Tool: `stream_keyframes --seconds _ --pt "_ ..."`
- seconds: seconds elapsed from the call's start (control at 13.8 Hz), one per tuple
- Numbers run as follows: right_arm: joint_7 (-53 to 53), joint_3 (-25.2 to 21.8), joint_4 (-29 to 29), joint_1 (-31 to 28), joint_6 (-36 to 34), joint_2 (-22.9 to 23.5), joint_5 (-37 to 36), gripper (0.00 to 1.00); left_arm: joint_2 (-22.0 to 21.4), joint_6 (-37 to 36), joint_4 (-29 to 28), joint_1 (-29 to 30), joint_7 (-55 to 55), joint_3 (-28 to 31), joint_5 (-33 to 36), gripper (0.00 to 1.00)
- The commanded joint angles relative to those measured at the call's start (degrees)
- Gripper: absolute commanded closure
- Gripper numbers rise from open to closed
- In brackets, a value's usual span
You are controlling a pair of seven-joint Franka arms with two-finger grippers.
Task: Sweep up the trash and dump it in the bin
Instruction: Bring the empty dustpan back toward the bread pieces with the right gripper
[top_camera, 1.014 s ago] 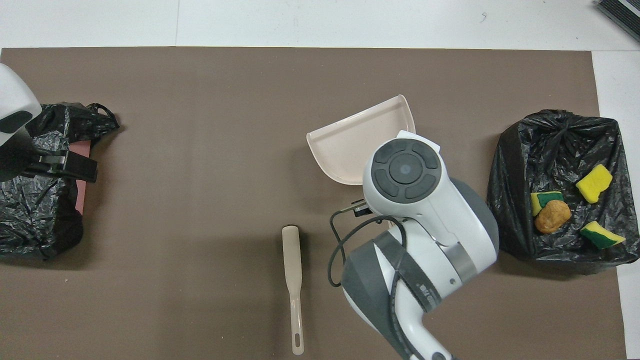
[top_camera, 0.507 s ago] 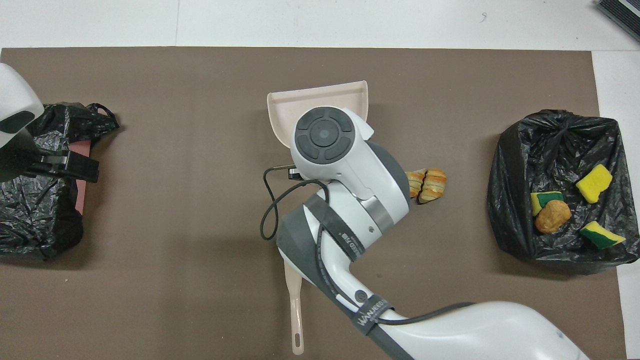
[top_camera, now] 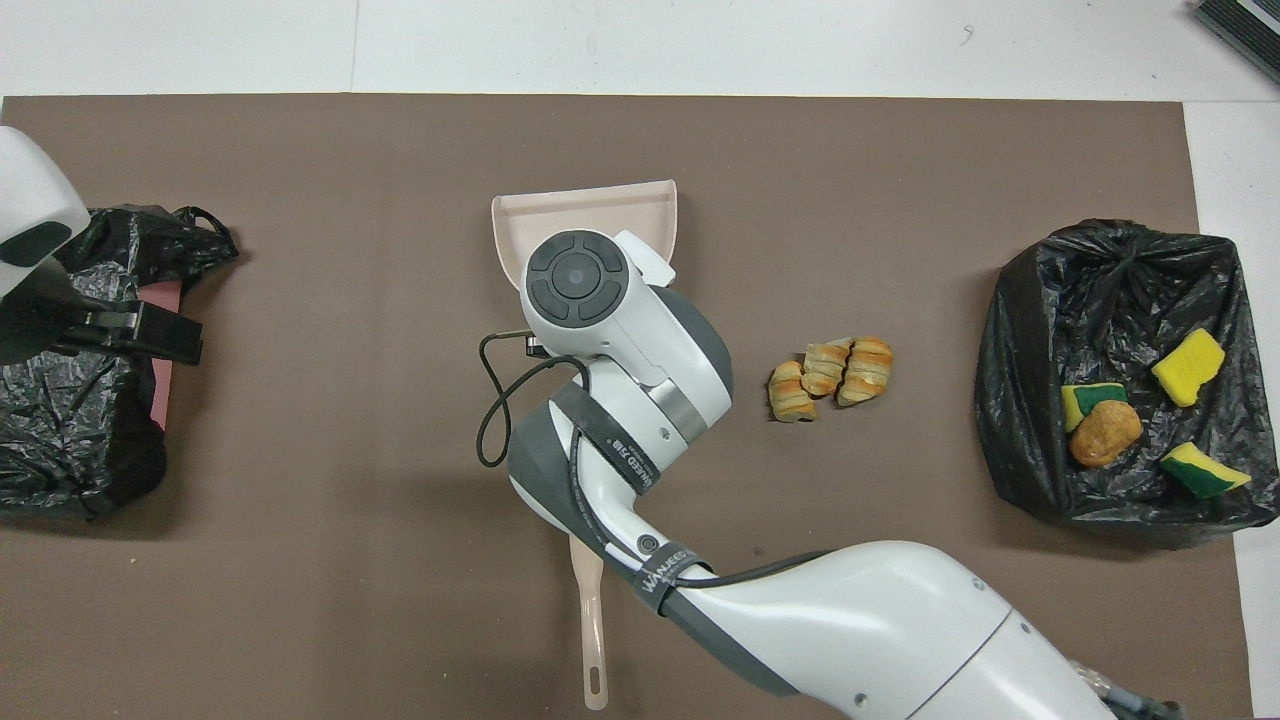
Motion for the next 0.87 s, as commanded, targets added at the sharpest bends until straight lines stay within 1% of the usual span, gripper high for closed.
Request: stream_keyframes --seconds 0.0,0.07,0.14,0.22,0.29,0.36,0.51,0.58,0.8 --pt "0.25 0.18 1.14 -0.95 2.96 1.06 2.38 0.86 0.15 0.50 0.12 1.81 0.47 -0.08 -0.74 0.00" --pt "-0.01 0.18 0.87 -0.96 3.42 0.97 4.13 0.77 0.07 0.50 0.12 1.99 0.47 -0.08 -0.74 0.00" --pt "-0.02 0.18 0.87 -0.70 3.08 0.62 4.06 0.67 0.15 0.50 0.12 2.17 0.47 -0.08 -0.74 0.00" --pt "-0.02 0.18 0.87 -0.26 2.99 0.27 4.06 0.51 0.07 0.50 0.12 2.26 0.47 -0.08 -0.74 0.00" --pt "-0.10 0.18 0.26 -0.43 2.81 -0.34 3.97 0.30 0.07 0.50 0.12 2.17 0.47 -0.08 -0.74 0.00" --pt "-1.24 0.18 -2.01 -0.52 2.38 -2.78 3.97 0.00 0.07 0.50 0.12 2.09 0.47 -0.08 -0.74 0.00" --pt "-4.05 0.27 -7.37 -0.43 1.59 -8.05 4.85 0.00 0.15 0.50 0.12 2.08 0.47 -0.08 -0.74 0.00" --pt "-3.36 0.27 -10.18 -0.08 0.88 -10.52 4.94 0.00 0.07 0.50 0.12 2.17 0.47 -0.08 -0.74 0.00" --pt "-3.18 1.14 -21.16 0.36 0.26 -20.26 8.53 0.00 0.07 0.50 0.12 2.17 0.47 -0.08 -0.66 0.00"
